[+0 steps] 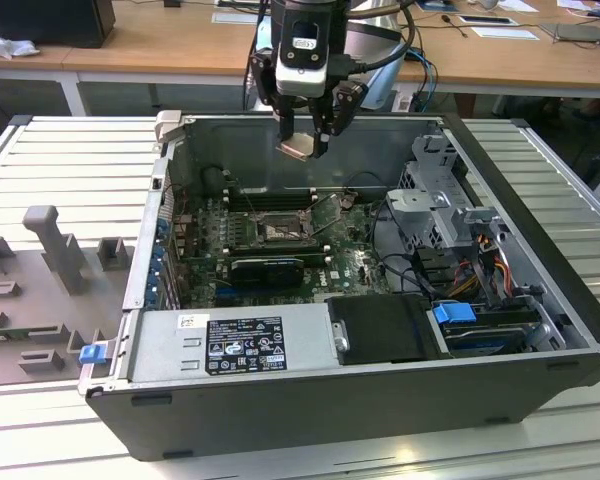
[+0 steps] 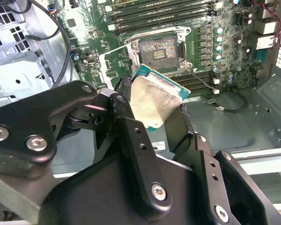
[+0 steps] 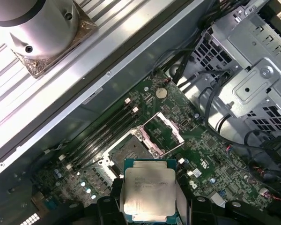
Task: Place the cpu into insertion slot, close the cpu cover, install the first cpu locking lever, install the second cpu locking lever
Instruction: 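Place the cpu into insertion slot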
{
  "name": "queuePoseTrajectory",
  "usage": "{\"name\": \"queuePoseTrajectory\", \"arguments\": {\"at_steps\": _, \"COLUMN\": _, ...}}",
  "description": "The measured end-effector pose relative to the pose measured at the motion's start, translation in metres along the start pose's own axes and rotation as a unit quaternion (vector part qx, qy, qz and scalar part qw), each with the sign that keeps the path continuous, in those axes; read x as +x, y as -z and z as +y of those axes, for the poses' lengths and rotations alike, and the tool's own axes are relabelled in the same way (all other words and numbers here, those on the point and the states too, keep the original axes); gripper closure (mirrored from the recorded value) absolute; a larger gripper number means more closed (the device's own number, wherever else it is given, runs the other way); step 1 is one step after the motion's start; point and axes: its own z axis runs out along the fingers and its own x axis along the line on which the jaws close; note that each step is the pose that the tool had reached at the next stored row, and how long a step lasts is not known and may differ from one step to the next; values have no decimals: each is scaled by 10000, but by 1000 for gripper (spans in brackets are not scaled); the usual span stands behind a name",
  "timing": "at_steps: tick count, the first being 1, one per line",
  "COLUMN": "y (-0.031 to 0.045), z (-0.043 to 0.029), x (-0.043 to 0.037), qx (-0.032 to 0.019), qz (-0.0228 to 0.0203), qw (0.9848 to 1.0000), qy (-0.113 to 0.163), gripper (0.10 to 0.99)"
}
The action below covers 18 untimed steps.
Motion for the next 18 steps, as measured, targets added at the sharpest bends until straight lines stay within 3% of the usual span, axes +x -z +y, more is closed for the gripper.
{"name": "queuePoseTrajectory", "arguments": {"at_steps": 10, "y": -1, "z": 0, "x": 0, "qx": -7, "qz": -31, "qw": 9994, "qy": -347, "gripper": 557}}
{"name": "queuePoseTrajectory", "arguments": {"at_steps": 18, "y": -1, "z": 0, "x": 0, "qx": -14, "qz": -64, "qw": 9975, "qy": -710, "gripper": 557}}
